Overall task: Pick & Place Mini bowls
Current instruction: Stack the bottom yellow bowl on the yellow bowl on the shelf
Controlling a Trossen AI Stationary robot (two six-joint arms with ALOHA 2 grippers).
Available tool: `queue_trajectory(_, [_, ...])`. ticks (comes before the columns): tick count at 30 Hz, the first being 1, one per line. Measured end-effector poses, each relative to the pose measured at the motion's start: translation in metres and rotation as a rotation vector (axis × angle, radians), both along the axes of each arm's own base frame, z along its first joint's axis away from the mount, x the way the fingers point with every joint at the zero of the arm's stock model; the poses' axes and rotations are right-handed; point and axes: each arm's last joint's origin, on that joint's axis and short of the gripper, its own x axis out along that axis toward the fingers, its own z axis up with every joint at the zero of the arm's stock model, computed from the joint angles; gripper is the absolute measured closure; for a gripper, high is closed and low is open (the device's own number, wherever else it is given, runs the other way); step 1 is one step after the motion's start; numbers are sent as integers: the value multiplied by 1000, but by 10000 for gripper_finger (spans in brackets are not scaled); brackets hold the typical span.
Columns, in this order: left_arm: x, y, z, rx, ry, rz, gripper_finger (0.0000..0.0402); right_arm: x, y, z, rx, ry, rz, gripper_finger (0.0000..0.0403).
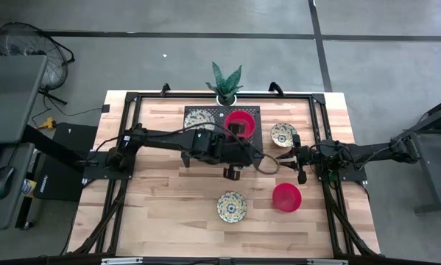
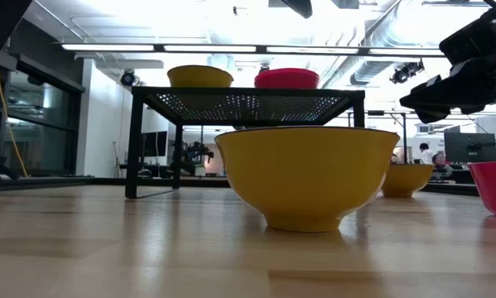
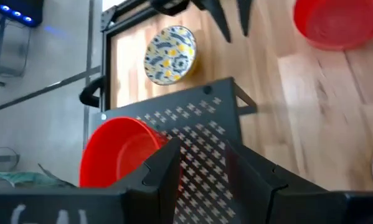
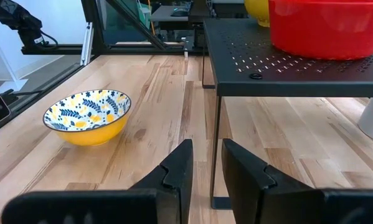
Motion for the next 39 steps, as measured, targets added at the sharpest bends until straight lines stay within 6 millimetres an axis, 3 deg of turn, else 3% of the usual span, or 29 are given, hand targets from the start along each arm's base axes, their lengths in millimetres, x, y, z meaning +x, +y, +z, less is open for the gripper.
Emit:
queue_trajectory(4, [-7,-14,0,8,32,-28,279,0,0,0,0,0,0,329])
queue_trajectory(9, [-26,-28,18,-1,-5,-37,280,0,0,0,0,0,0,329])
queue_trajectory(16, [-49,-43,10,-10,37,-60,280,0,0,0,0,0,0,329])
queue_trajectory(26, [-76,-77,-27,-122,138,-267,280,0,0,0,0,0,0,329])
queue_trajectory(32, [-78,-95,-54,-107,251,-600,280,0,0,0,0,-1,0,329])
queue_trajectory(39, [-70,-105,-77,-92,271,-805,280,0,0,0,0,0,0,329])
